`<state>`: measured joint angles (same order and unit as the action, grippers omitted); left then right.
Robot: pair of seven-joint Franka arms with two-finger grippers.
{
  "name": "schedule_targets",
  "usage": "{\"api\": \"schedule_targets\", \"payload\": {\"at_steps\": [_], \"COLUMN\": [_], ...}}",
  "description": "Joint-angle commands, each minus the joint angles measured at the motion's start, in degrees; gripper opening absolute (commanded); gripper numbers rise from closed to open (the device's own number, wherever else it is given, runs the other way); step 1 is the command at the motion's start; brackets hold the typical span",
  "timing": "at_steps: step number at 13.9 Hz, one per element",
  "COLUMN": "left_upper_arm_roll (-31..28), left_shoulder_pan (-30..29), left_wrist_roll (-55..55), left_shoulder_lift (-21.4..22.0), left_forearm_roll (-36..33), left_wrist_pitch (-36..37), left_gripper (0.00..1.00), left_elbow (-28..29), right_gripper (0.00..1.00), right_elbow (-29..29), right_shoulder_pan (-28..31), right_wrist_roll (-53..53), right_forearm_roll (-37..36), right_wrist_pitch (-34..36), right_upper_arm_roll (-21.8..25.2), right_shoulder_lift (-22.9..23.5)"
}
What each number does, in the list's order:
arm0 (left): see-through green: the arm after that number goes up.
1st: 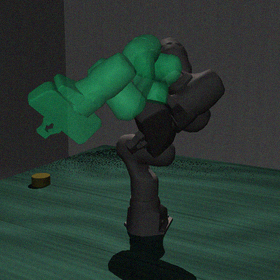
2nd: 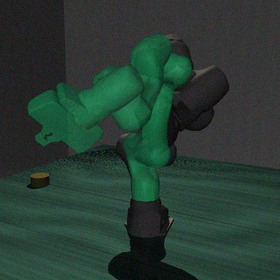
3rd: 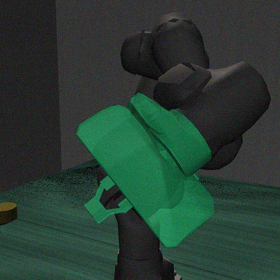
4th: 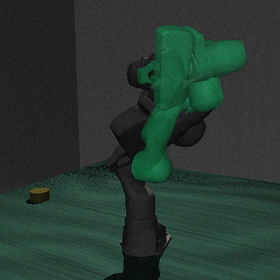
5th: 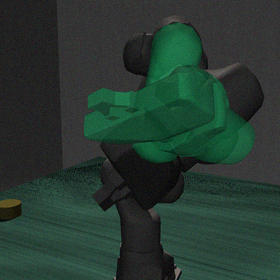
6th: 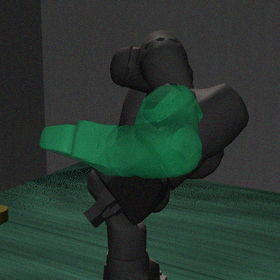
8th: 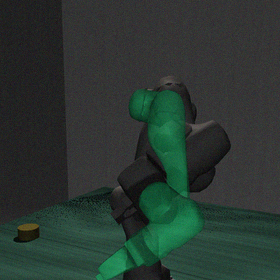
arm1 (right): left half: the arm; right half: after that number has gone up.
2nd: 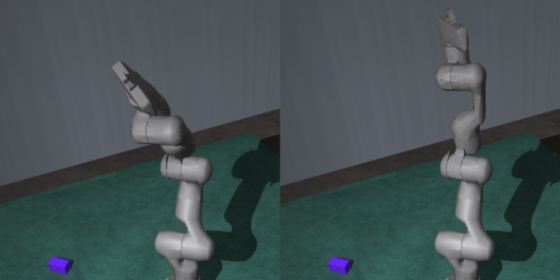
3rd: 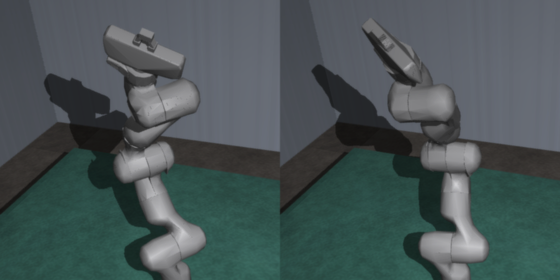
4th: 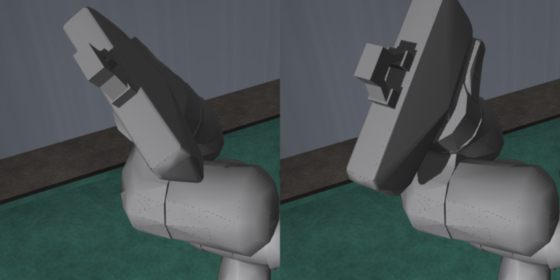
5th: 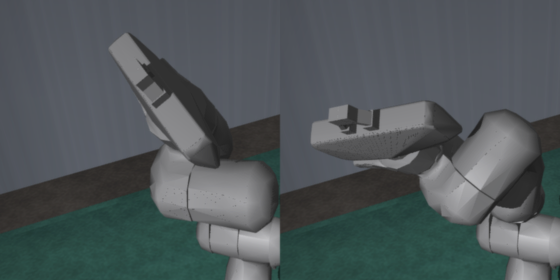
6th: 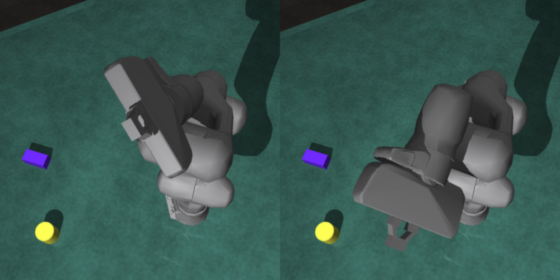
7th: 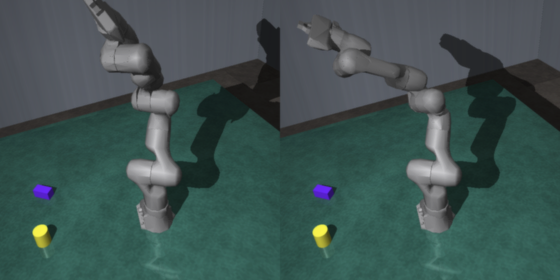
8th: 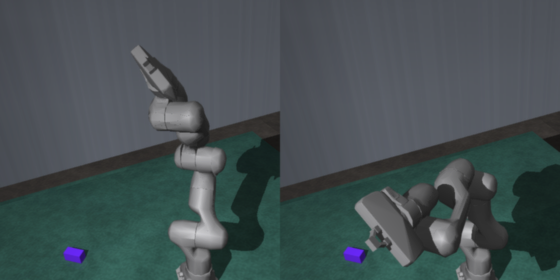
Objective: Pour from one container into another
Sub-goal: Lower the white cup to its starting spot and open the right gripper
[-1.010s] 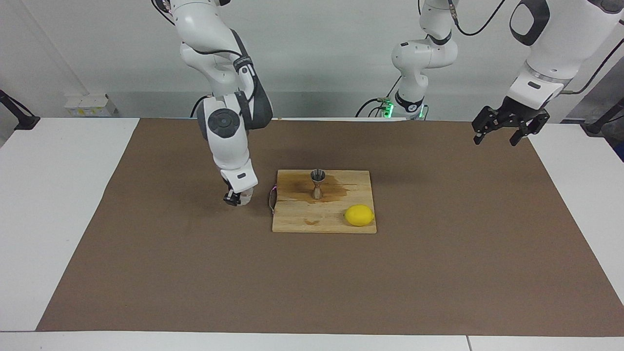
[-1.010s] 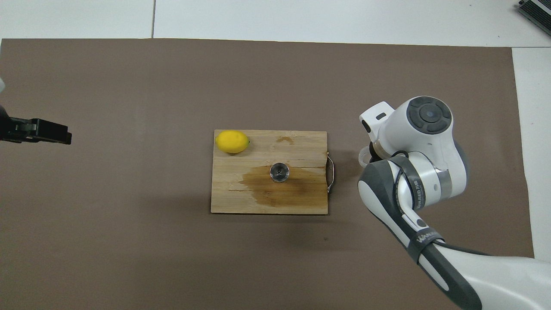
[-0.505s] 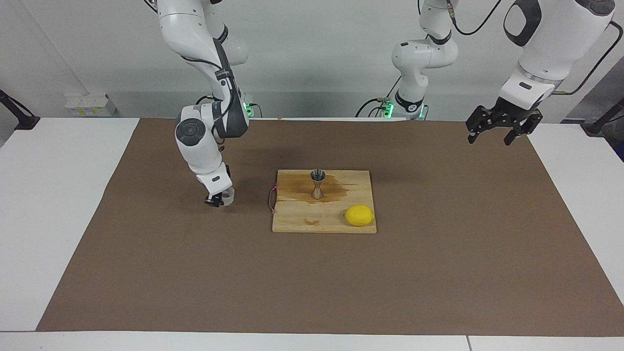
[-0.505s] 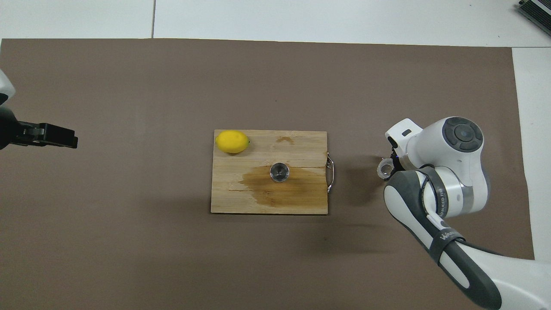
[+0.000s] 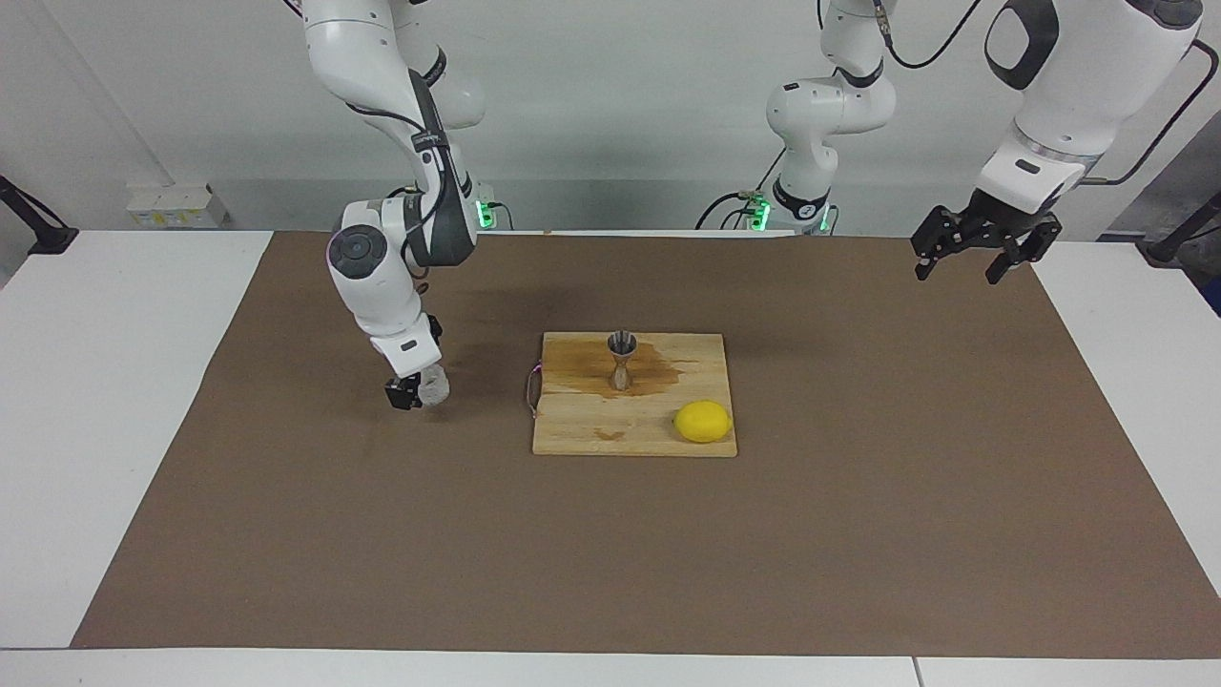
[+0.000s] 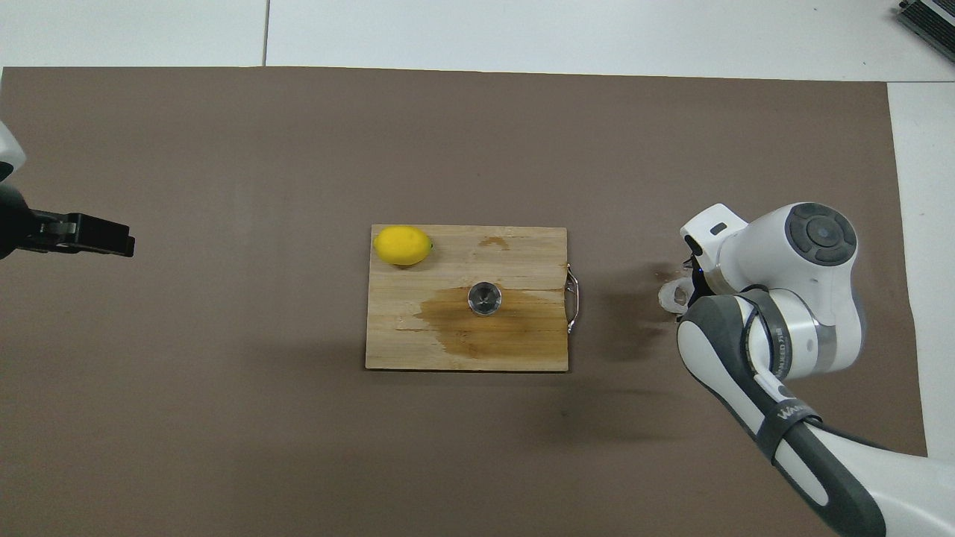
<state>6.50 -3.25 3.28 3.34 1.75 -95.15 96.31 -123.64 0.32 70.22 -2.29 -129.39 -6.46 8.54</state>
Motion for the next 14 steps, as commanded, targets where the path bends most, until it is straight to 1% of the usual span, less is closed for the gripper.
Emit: {"api": "schedule_targets", "payload": {"at_steps": [1,2,5,8,9,11,14], "left_upper_arm_roll": [-0.34,-0.34,-0.34,-0.34,-0.34,-0.34,-0.34], "left_shoulder_pan": [0.44,0.44,0.44,0.27,0.44,0.44,0.44], "left_wrist_roll": [-0.03,-0.03,-0.03,0.15,0.15,0.15,0.15], "left_shoulder_lift": [1.05,1.05,1.05,1.23,1.23,1.14,1.23], "left_forearm_roll": [-0.08,-0.17,-0.08,-0.08,-0.08,-0.08,-0.08], "left_wrist_pitch": [-0.39,-0.21,-0.56,-0.21,-0.21,-0.21,-0.12], "left_gripper": [1.00,1.00,1.00,1.00,1.00,1.00,1.00], "left_elbow": [1.16,1.16,1.16,1.07,1.16,1.16,1.16], "right_gripper": [1.00,1.00,1.00,1.00,1.00,1.00,1.00], "right_elbow": [2.77,4.09,9.45,16.12,17.54,20.70,24.57], "right_shoulder_pan": [0.73,0.64,0.20,0.03,0.03,-0.06,-0.06], "right_wrist_roll": [-2.52,-4.11,-5.61,-12.45,-16.91,-24.92,-43.18], "right_forearm_roll": [1.85,1.85,1.85,1.76,1.76,1.32,0.97], "right_wrist_pitch": [4.73,6.76,8.36,14.76,13.91,13.64,14.78], "right_upper_arm_roll": [-0.75,-0.75,-0.83,-0.92,-1.01,-3.02,-3.47], "right_shoulder_lift": [-3.34,-4.31,-5.37,-5.46,-5.55,-5.46,-5.46]}}
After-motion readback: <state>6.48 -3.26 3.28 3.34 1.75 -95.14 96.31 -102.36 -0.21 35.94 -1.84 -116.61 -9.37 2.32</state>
